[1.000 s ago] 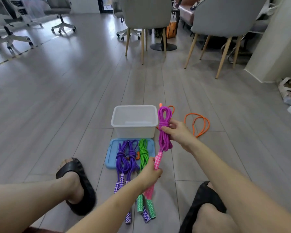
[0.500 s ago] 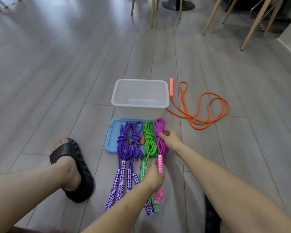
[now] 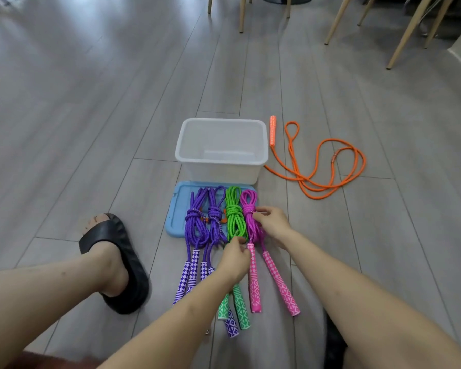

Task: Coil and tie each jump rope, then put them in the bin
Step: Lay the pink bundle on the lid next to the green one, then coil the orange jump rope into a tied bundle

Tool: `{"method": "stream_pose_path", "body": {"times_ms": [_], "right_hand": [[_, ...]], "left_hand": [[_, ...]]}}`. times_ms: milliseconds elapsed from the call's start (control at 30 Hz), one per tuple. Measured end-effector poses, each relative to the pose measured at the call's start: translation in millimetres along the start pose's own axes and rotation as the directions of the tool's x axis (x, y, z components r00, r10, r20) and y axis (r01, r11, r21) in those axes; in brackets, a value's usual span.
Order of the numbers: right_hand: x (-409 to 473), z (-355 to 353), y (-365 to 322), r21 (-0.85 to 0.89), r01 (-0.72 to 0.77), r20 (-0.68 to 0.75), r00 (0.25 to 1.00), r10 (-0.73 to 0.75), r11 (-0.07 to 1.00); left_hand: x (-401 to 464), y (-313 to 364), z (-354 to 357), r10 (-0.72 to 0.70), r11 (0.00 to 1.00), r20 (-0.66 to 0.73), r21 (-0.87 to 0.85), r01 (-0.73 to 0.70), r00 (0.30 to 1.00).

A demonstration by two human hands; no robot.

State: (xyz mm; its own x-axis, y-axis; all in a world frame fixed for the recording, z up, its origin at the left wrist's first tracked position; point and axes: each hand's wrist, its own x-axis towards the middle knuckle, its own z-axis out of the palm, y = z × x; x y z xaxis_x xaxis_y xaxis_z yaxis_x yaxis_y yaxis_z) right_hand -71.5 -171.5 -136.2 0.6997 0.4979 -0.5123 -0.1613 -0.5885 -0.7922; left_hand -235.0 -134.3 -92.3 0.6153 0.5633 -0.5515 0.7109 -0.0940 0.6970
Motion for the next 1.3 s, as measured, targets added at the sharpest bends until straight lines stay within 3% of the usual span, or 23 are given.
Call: {"method": "stream_pose_path", "body": {"times_ms": [133, 267, 500, 633, 733, 900, 1067, 1167, 1300], "right_hand": [[-0.2, -9.0, -8.5, 0.044, 0.007, -0.02, 1.0, -0.006, 0.999], [6.6, -32.6, -18.0, 0.032, 0.086, -0.146, 0.986, -0.08, 0.996], [66.9, -79.0, -23.7, -0.241, 0.171, -0.351, 0.902, -0.25, 0.955], [121.0, -97.1, -31.6, -0.41, 0.154, -0.339, 0.889, -0.307, 0.899], [152.8, -101.6, -29.6, -0.59, 0.175, -0.246, 0.891, -0.382, 0.788], [168.9, -96.3, -19.4, -0.734, 0.057, -0.222, 0.922, -0.319, 0.676], [140.8, -111.4, -12.7, -0.698, -0.003, -0.307, 0.905, -0.295, 0.716], [106.5, -133.4, -33.5, -0.588, 0.055, -0.349, 0.883, -0.314, 0.807], [47.8, -178.3, -84.6, -0.598, 0.156, -0.383, 0.806, -0.451, 0.786]], "left_hand": [[15.4, 19.2, -11.5, 0.048, 0.998, -0.06, -0.03, -0.049, 0.997], [46.9, 38.2, -20.3, 0.081, 0.989, -0.148, -0.113, -0.098, 0.986], [111.5, 72.1, -9.0, 0.243, 0.96, -0.211, -0.089, -0.266, 0.947], [138.8, 76.0, -1.6, 0.267, 0.948, -0.218, -0.116, -0.296, 0.939], [154.9, 70.6, 1.1, 0.241, 0.951, -0.208, -0.145, -0.273, 0.948], [163.1, 65.9, 0.5, 0.212, 0.955, -0.194, -0.168, -0.246, 0.958], [155.2, 69.1, -3.6, 0.202, 0.96, -0.17, -0.16, -0.229, 0.965], [138.2, 83.3, -8.4, 0.252, 0.955, -0.129, -0.13, -0.268, 0.959], [100.6, 121.5, -19.8, 0.321, 0.938, -0.067, -0.113, -0.327, 0.945]]}}
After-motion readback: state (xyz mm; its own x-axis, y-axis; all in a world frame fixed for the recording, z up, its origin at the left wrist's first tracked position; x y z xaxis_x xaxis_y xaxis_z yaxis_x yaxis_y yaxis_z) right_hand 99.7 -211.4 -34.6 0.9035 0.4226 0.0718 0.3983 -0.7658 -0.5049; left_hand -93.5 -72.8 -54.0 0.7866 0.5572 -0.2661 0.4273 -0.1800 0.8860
